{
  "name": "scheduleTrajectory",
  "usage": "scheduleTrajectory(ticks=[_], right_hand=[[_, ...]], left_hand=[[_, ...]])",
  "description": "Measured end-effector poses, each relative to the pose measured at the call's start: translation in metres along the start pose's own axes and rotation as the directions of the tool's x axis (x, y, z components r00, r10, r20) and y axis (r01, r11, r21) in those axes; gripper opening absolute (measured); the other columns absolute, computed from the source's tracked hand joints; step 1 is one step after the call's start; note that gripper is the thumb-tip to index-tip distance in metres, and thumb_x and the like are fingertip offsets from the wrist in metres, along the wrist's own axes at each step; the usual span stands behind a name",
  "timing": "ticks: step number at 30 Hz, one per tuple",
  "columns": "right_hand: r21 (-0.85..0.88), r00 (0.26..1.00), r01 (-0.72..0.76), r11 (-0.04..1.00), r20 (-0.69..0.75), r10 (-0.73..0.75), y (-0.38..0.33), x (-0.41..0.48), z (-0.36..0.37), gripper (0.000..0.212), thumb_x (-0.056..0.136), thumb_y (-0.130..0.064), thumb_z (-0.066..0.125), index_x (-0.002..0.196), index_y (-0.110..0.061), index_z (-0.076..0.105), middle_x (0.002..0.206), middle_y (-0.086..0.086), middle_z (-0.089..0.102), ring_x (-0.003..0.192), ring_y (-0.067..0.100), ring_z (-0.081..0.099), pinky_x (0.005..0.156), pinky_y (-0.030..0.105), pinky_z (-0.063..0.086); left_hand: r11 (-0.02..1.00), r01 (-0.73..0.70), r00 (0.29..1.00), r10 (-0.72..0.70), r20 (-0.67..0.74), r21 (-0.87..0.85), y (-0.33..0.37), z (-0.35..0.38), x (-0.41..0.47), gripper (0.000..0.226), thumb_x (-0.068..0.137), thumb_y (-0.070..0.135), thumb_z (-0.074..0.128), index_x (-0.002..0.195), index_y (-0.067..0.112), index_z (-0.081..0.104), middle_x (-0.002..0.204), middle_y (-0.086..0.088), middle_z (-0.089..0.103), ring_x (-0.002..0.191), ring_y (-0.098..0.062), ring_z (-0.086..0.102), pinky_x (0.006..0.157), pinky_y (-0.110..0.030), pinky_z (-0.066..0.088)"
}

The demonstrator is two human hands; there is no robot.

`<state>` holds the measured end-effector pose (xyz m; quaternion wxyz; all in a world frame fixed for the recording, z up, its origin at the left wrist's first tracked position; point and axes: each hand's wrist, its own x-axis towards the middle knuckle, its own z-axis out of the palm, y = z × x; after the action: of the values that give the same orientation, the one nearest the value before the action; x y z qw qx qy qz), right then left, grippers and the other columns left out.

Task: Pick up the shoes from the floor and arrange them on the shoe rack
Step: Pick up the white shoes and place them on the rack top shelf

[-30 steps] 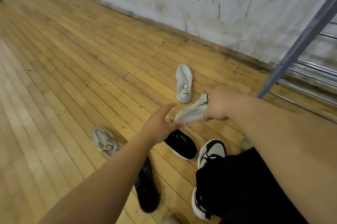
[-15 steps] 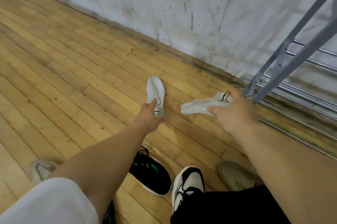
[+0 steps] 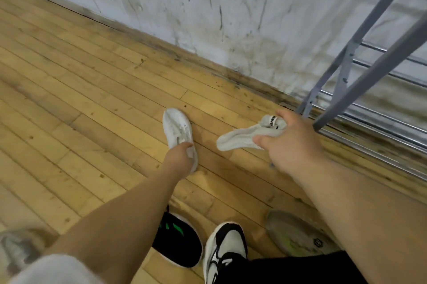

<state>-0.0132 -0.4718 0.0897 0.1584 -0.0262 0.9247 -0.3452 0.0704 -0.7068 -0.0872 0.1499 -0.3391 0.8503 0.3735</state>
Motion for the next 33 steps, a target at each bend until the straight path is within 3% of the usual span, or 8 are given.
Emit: scheduleTrajectory(ticks=[5,8,14,19,22,25,29,33], right_hand=[[-0.002,0.998,0.06,0.998,0.019,-0.06,-0.023,-0.007,0.002,0.081,0.081,-0.04,0.084,0.152,-0.035,0.045,0.148,0.005,0.044,0.125,0.029,0.054,0.1,0.045,0.054],[0.027,0.993,0.113,0.993,0.038,-0.114,-0.04,-0.022,-0.002,0.076,0.08,-0.036,0.085,0.147,-0.035,0.05,0.149,0.002,0.047,0.122,0.024,0.056,0.097,0.032,0.048],[0.195,0.973,0.211,0.958,0.051,-0.225,-0.088,-0.079,-0.048,0.039,0.072,-0.019,0.082,0.103,-0.038,0.066,0.126,0.003,0.059,0.077,0.006,0.059,0.044,0.006,0.038],[0.211,0.92,0.385,0.898,-0.166,-0.355,-0.099,-0.145,-0.163,0.068,0.072,-0.037,0.091,0.134,-0.038,0.062,0.13,-0.009,0.057,0.112,0.008,0.056,0.086,0.018,0.044],[0.198,0.864,0.457,0.867,-0.332,-0.379,-0.073,-0.19,-0.239,0.066,0.073,-0.04,0.091,0.132,-0.046,0.06,0.13,-0.014,0.054,0.105,0.004,0.053,0.081,0.013,0.039],[0.243,0.8,0.485,0.84,-0.511,-0.314,-0.029,-0.225,-0.303,0.065,0.075,-0.036,0.09,0.13,-0.049,0.058,0.131,-0.015,0.054,0.102,0.0,0.052,0.086,0.01,0.039],[0.327,0.733,0.451,0.83,-0.667,-0.135,0.041,-0.248,-0.35,0.07,0.074,-0.047,0.089,0.136,-0.052,0.057,0.146,-0.014,0.053,0.134,0.011,0.05,0.113,0.044,0.043],[0.411,0.657,0.43,0.804,-0.753,0.034,0.096,-0.257,-0.365,0.069,0.08,-0.044,0.085,0.142,-0.046,0.055,0.148,-0.014,0.05,0.135,0.012,0.049,0.114,0.044,0.042]], left_hand=[[0.932,0.007,0.992,-0.051,-0.113,-0.362,0.014,-0.01,-0.087,0.055,0.091,0.021,0.073,0.143,0.027,0.058,0.118,-0.003,0.061,0.093,-0.015,0.06,0.059,-0.022,0.044],[0.866,-0.079,0.979,-0.026,-0.202,-0.494,0.027,-0.031,-0.136,0.046,0.09,0.015,0.075,0.132,0.031,0.063,0.08,0.003,0.048,0.06,-0.006,0.044,0.048,-0.015,0.034],[0.794,-0.383,0.904,0.219,-0.366,-0.471,0.073,-0.097,-0.219,0.049,0.088,0.0,0.075,0.113,0.041,0.067,0.058,0.016,0.032,0.054,-0.003,0.033,0.057,-0.022,0.033],[0.718,-0.645,0.731,0.483,-0.482,-0.259,0.145,-0.155,-0.295,0.047,0.092,0.003,0.07,0.106,0.048,0.065,0.06,0.015,0.038,0.056,-0.003,0.039,0.053,-0.014,0.035],[0.64,-0.762,0.6,0.644,-0.475,-0.095,0.197,-0.163,-0.336,0.046,0.096,0.006,0.067,0.103,0.051,0.062,0.066,0.015,0.041,0.06,0.0,0.045,0.056,-0.012,0.037],[0.526,-0.85,0.478,0.785,-0.395,0.017,0.258,-0.153,-0.369,0.041,0.098,0.005,0.064,0.108,0.044,0.061,0.082,0.028,0.05,0.078,0.016,0.051,0.068,-0.002,0.038],[0.339,-0.934,0.297,0.912,-0.281,0.115,0.343,-0.117,-0.395,0.037,0.097,-0.001,0.059,0.117,0.03,0.066,0.093,0.028,0.046,0.087,0.023,0.047,0.074,0.003,0.033],[0.302,-0.94,0.273,0.944,-0.185,0.157,0.406,-0.064,-0.395,0.035,0.1,0.004,0.055,0.117,0.034,0.062,0.111,0.017,0.051,0.093,0.006,0.045,0.077,0.004,0.031]])
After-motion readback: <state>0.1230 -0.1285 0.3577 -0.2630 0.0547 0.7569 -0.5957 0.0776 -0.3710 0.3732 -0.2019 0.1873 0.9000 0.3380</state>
